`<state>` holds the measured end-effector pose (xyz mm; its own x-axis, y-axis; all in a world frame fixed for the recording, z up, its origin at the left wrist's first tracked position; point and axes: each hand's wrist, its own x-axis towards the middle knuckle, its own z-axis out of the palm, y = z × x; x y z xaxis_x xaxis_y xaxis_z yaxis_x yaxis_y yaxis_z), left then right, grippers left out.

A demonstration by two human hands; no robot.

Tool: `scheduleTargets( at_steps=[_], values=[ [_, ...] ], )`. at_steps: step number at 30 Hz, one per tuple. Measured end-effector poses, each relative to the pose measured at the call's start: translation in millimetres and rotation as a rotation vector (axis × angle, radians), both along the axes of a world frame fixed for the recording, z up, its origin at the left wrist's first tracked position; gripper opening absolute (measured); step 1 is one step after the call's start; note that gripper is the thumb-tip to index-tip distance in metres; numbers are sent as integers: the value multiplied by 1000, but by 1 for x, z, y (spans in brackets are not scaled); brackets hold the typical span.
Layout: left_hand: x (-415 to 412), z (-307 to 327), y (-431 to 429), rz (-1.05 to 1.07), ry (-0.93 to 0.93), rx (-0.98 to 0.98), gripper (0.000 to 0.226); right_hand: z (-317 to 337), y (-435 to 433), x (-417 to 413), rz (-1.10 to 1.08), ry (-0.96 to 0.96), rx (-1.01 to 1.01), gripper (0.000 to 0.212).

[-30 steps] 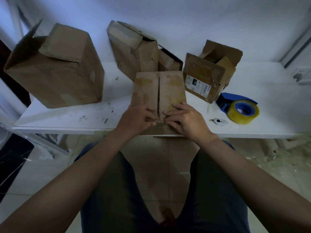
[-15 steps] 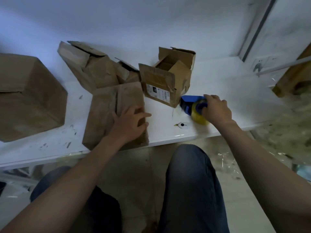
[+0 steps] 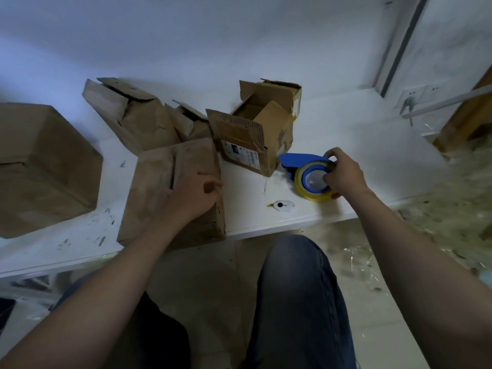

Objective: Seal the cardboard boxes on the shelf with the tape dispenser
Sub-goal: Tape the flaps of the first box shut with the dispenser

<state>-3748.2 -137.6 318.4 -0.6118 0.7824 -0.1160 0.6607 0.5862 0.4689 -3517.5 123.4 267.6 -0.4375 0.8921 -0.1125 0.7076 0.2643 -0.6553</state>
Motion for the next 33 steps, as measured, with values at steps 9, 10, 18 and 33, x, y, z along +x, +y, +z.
scheduleTargets(
  at_steps=[9, 10, 18, 33],
  values=[
    [11, 51, -9, 93, -191, 165, 11, 80, -57, -6, 137, 337, 179, 55],
    [15, 57, -12, 118, -244, 185, 13, 88, -67, -11, 156, 373, 184, 55],
    [21, 77, -63, 359, -1059, 412, 61, 143, -145, -46, 347, 572, 223, 47],
    [28, 85, -164, 393, -1601, 491, 47, 150, -235, -57, 499, 590, 294, 50]
  ],
)
